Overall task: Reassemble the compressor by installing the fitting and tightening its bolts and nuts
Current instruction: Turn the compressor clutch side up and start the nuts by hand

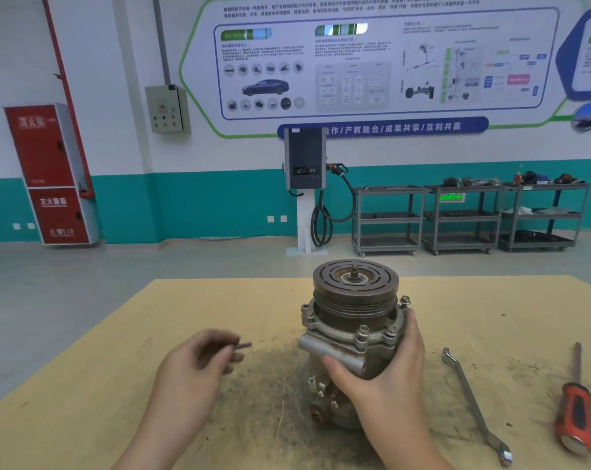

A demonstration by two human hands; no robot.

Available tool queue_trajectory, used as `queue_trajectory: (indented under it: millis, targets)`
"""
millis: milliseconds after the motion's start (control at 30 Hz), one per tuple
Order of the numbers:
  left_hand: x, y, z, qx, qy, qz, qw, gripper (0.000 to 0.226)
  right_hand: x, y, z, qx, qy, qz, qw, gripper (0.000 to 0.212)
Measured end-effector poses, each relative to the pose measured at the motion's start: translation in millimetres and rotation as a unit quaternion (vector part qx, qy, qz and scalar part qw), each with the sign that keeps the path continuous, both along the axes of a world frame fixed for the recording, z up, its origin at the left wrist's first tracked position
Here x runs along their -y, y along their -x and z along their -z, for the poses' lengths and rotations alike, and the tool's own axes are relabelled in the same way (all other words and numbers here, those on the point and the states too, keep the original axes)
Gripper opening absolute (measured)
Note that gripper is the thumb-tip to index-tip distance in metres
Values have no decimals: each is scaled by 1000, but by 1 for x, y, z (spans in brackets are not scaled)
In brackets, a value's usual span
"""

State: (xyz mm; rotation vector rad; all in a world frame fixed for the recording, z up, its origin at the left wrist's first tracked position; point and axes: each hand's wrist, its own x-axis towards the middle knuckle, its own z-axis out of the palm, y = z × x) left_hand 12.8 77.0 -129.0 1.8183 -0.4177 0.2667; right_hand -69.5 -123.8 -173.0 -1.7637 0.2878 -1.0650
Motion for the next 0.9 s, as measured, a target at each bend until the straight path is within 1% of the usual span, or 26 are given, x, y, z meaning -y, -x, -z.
queue_trajectory:
  millis: [33, 100, 200, 300, 467, 567, 667, 700, 767, 833, 900]
  targets:
    - [10, 1, -10, 14, 28, 29, 999, 26, 2, -1, 0, 1, -13, -8, 1000, 130]
    - [29, 3, -27, 36, 57, 77, 995, 23, 6, -1, -1, 0, -36, -17, 999, 134]
    - [50, 0, -38, 49, 59, 110, 991, 20, 10, -1, 1, 12, -41, -20, 999, 126]
    - [63, -8, -38, 74, 10, 97, 992, 27, 13, -1, 1, 22, -36, -29, 999, 118]
    - [68, -18, -36, 97, -27, 93, 991, 26, 18, -4, 4, 29, -24, -41, 998, 118]
    - [68, -21, -38, 150, -76, 83, 982, 23, 19, -5, 7, 22, -15, -37, 999, 121]
    - [72, -22, -43, 208, -143, 76, 965, 19, 20, -6, 8, 23, -12, -37, 999, 124]
    - [73, -23, -44, 211, -160, 80, 961, 20, 20, -6, 9, 23, -11, -38, 999, 124]
    - [74, -24, -43, 182, -164, 91, 965, 27, 21, -6, 8, 19, -7, -40, 999, 125]
    - [72, -24, -35, 144, -136, 102, 975, 29, 21, -6, 8, 19, -7, -51, 999, 125]
    - [71, -21, -24, 130, -104, 109, 980, 26, 22, -5, 9, 20, -18, -65, 998, 125]
